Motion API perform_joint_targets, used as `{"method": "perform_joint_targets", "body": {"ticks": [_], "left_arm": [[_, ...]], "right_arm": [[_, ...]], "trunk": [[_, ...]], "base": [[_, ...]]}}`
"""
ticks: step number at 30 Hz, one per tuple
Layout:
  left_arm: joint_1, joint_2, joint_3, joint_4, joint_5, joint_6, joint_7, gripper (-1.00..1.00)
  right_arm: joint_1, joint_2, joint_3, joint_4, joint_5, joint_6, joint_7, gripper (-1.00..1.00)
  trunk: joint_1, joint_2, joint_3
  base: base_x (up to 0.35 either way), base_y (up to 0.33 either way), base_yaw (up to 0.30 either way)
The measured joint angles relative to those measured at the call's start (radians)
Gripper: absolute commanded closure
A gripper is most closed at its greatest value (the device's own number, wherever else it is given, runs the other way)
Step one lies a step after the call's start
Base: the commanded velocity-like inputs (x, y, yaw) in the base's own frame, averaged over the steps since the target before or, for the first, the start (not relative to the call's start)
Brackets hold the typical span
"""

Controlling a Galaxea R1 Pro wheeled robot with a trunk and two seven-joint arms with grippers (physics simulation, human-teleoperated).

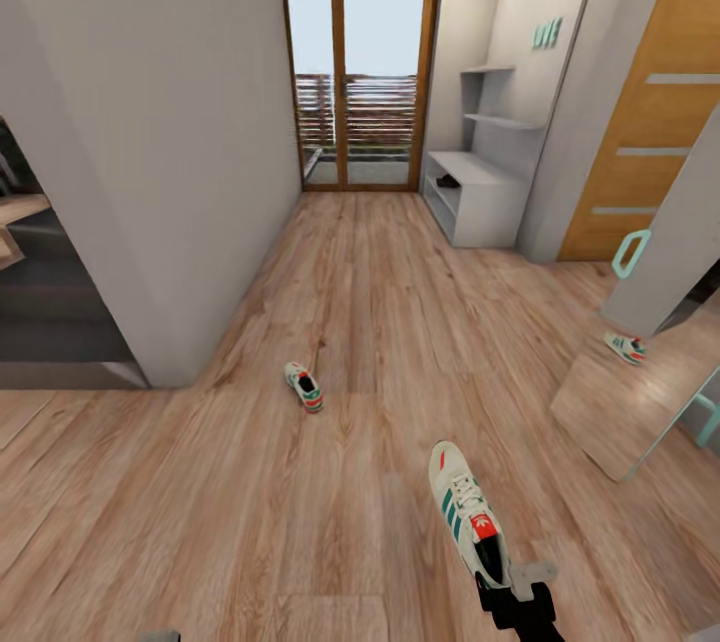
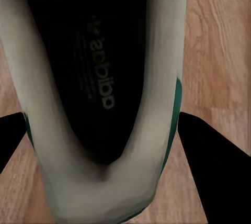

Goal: Pick up the two gym shoes and the two sandals from the corridor floor and place them onto the hallstand (shoe rack) in the corridor, making sure they are on the rack and not on the floor. Arrange them so the two gym shoes are next to each other and the two sandals are next to each other.

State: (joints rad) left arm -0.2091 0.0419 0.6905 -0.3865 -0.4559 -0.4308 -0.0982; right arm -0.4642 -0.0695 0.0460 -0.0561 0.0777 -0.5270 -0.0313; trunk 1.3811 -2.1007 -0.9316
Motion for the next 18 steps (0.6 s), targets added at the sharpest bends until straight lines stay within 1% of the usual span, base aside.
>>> {"method": "perform_joint_targets", "body": {"ticks": [6, 10, 18], "left_arm": [[0.0, 0.0, 0.0, 0.0, 0.0, 0.0, 0.0, -1.0], [0.0, 0.0, -0.001, 0.0, 0.0, 0.0, 0.0, -1.0], [0.001, 0.0, 0.0, -0.001, 0.0, 0.0, 0.0, -1.0]], "right_arm": [[0.0, 0.001, -0.001, -0.001, -0.002, 0.0, 0.0, 1.0], [0.0, 0.001, -0.002, -0.001, -0.003, 0.0, 0.0, 1.0], [0.0, 0.002, -0.001, -0.001, -0.004, 0.0, 0.0, 1.0]], "trunk": [[0.0, 0.0, 0.0], [0.0, 0.0, 0.001], [0.0, 0.0, 0.005]], "base": [[0.292, -0.143, 0.031], [0.292, -0.143, 0.211], [0.288, -0.147, 0.26]]}}
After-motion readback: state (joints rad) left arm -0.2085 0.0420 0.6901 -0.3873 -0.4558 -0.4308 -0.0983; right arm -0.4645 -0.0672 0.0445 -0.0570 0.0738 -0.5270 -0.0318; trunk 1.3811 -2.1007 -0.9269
